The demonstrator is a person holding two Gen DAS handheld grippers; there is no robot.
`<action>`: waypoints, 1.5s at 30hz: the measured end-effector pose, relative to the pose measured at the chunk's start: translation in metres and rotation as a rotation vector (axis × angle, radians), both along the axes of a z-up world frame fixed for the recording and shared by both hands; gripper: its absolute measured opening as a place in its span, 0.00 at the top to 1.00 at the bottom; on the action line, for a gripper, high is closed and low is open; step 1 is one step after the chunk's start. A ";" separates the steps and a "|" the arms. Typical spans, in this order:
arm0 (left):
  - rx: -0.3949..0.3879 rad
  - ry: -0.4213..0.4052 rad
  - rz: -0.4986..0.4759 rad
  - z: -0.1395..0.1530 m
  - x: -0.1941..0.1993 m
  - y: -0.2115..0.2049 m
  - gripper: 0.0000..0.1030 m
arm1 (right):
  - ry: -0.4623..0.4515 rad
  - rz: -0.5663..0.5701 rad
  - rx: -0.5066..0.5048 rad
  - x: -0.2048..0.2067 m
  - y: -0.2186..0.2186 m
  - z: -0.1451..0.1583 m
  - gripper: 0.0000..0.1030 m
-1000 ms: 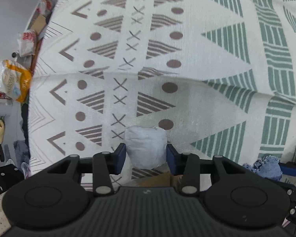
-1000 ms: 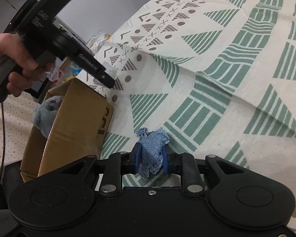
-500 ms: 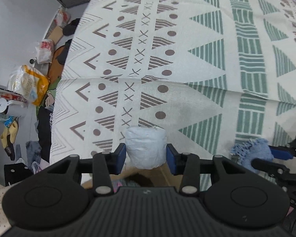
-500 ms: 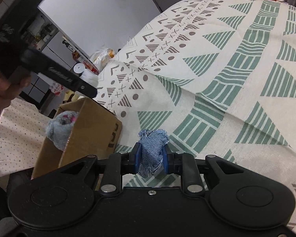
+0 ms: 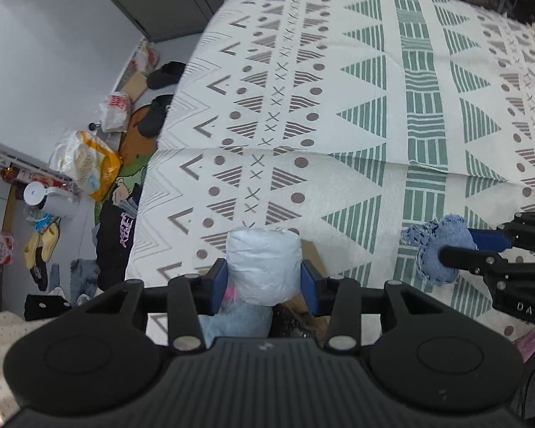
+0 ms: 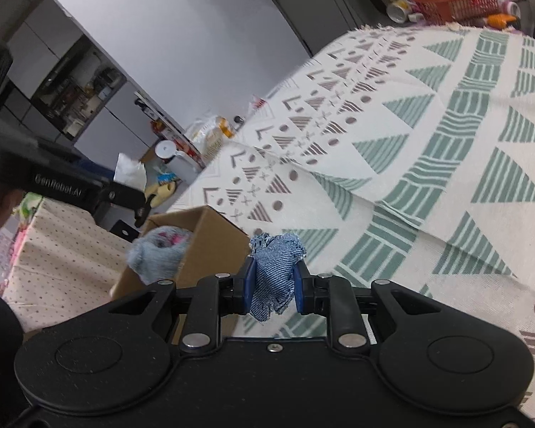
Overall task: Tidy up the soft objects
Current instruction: 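Carry both items over the cardboard box and open both tools to drop them in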
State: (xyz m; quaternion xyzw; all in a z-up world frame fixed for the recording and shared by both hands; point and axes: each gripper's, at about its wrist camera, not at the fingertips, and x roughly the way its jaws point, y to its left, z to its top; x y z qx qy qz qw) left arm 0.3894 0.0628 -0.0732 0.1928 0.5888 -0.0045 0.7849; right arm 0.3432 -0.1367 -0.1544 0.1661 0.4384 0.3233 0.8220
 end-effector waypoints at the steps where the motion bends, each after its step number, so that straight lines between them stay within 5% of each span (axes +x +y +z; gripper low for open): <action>1: -0.006 -0.011 0.010 0.004 -0.006 0.003 0.59 | -0.006 0.002 0.005 -0.001 0.000 0.003 0.79; 19: -0.194 -0.187 0.227 0.017 -0.100 0.070 0.59 | -0.050 0.040 0.088 -0.024 0.041 0.031 0.79; 32: -0.310 -0.211 0.333 -0.041 -0.121 0.106 0.58 | -0.028 0.024 0.000 -0.026 0.089 0.045 0.79; 41: -0.378 -0.242 0.370 -0.052 -0.129 0.125 0.43 | -0.037 0.005 -0.086 -0.015 0.135 0.061 0.78; 44: -0.383 -0.274 0.385 -0.046 -0.136 0.132 0.35 | -0.045 -0.010 -0.095 -0.013 0.145 0.062 0.70; 45: -0.389 -0.288 0.387 -0.043 -0.139 0.135 0.33 | -0.043 -0.020 -0.106 -0.012 0.148 0.061 0.58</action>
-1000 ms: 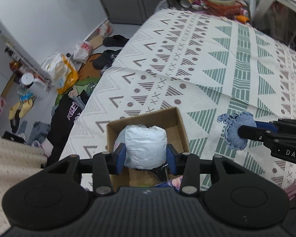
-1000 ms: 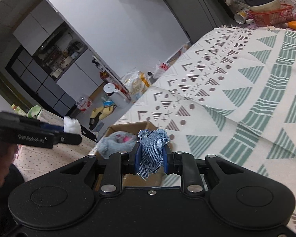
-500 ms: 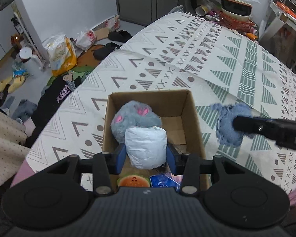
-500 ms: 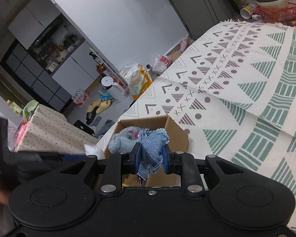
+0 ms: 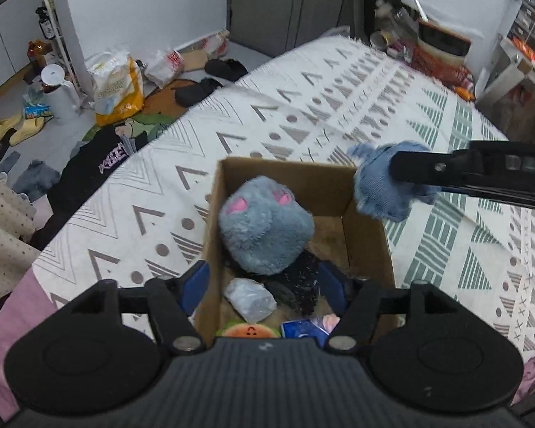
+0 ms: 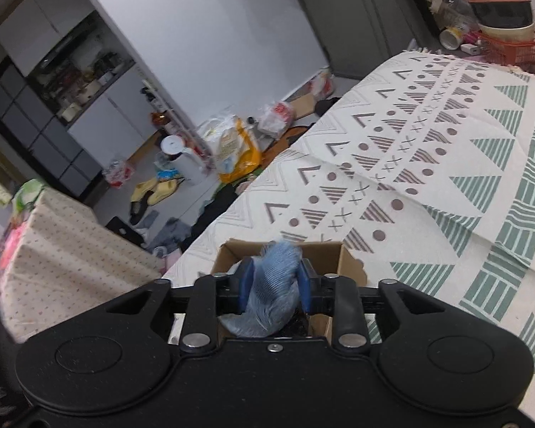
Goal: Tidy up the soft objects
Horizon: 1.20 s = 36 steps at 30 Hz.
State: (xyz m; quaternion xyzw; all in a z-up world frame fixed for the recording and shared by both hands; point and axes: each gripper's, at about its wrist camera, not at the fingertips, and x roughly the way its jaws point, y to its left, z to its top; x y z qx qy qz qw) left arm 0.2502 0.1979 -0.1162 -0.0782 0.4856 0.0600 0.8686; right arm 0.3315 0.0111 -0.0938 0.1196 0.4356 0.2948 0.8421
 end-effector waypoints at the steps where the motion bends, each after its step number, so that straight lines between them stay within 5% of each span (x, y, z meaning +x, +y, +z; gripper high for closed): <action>1: -0.006 -0.011 0.005 0.003 -0.003 0.003 0.33 | 0.007 -0.012 -0.016 0.000 0.001 -0.001 0.46; 5: -0.038 -0.031 0.017 0.015 -0.015 0.012 0.23 | 0.008 -0.034 -0.037 -0.010 -0.003 0.004 0.41; 9: -0.052 -0.035 0.023 0.024 -0.024 0.015 0.23 | -0.019 -0.033 -0.084 -0.028 -0.008 0.015 0.23; 18: -0.051 -0.082 0.022 0.047 -0.047 0.003 0.22 | -0.039 -0.045 -0.125 -0.057 -0.028 0.042 0.22; 24: -0.042 -0.103 0.008 0.065 -0.064 -0.011 0.11 | -0.081 -0.097 -0.138 -0.080 -0.052 0.061 0.07; 36: -0.003 -0.152 -0.034 0.107 -0.103 -0.046 0.00 | -0.130 -0.185 -0.165 -0.125 -0.099 0.092 0.00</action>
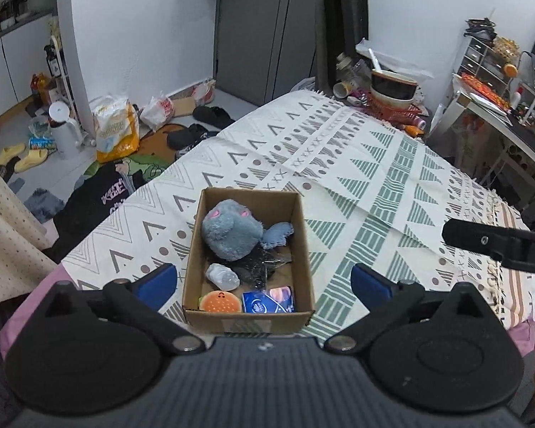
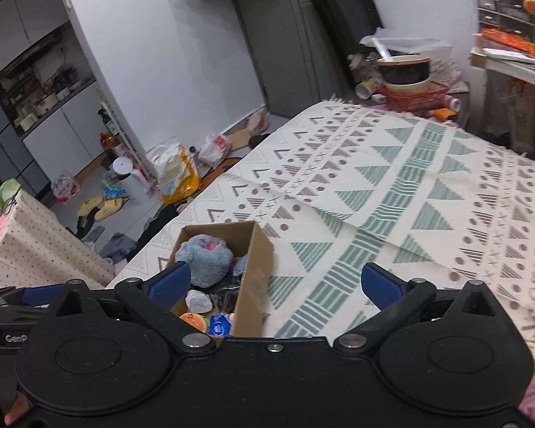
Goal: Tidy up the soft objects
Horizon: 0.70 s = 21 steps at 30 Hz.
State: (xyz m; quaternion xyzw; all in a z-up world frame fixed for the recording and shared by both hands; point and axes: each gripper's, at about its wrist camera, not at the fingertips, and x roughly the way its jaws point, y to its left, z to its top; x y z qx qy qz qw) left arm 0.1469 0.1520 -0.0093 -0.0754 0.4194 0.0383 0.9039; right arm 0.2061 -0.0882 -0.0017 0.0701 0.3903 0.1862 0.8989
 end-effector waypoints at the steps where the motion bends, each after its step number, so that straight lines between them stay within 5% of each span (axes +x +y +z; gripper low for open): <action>1: 0.005 -0.004 -0.004 0.003 -0.003 -0.003 0.00 | -0.001 -0.007 0.000 -0.002 -0.004 0.002 0.00; 21: 0.078 -0.068 -0.030 0.051 -0.064 -0.071 0.00 | -0.065 -0.087 -0.029 -0.067 -0.072 0.045 0.00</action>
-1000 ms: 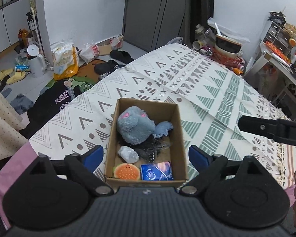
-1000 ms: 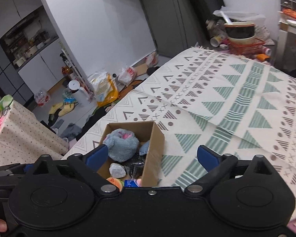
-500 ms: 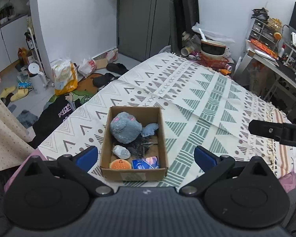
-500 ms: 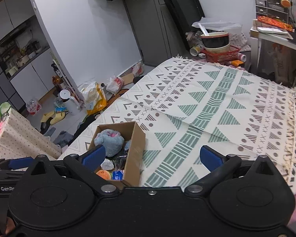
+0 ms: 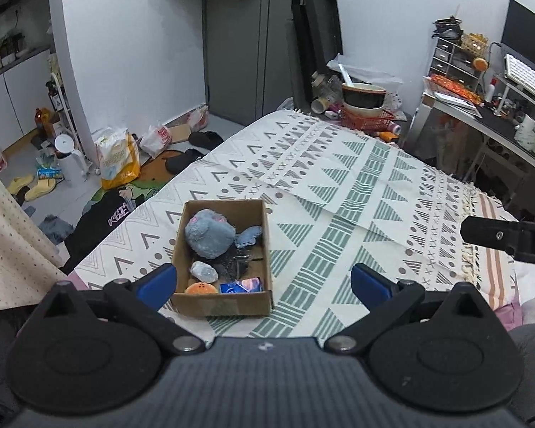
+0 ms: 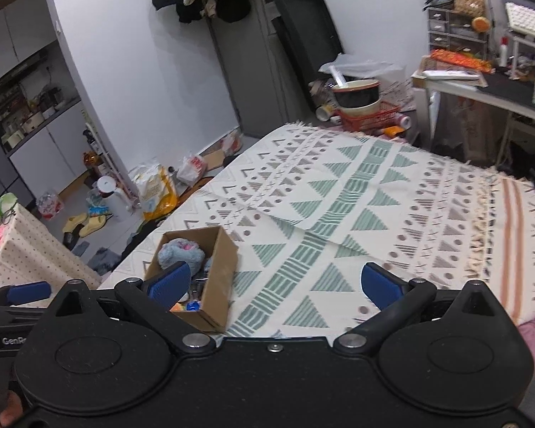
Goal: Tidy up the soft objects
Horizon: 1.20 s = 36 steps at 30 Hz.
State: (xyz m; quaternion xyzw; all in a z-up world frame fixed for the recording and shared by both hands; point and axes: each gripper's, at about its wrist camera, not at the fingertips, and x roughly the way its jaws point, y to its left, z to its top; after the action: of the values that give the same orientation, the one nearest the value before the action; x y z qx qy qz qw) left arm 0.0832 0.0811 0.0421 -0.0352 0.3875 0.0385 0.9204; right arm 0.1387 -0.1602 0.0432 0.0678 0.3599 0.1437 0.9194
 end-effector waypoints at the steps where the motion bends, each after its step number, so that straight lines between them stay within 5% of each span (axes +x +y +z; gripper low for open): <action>1: 0.001 -0.006 -0.007 0.003 -0.004 -0.004 0.00 | -0.009 -0.012 -0.009 -0.004 -0.003 0.002 0.00; 18: -0.041 -0.123 0.000 0.036 -0.074 -0.039 0.00 | -0.099 -0.079 0.020 -0.066 -0.045 0.019 0.00; 36: 0.011 -0.149 0.047 0.021 -0.124 -0.031 0.00 | -0.137 -0.071 -0.013 -0.115 -0.056 0.004 0.00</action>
State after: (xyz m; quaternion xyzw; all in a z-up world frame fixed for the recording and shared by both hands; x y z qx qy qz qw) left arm -0.0407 0.0502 0.0630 -0.0421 0.3170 0.0595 0.9456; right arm 0.0236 -0.2166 0.0476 0.0646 0.2946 0.1131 0.9467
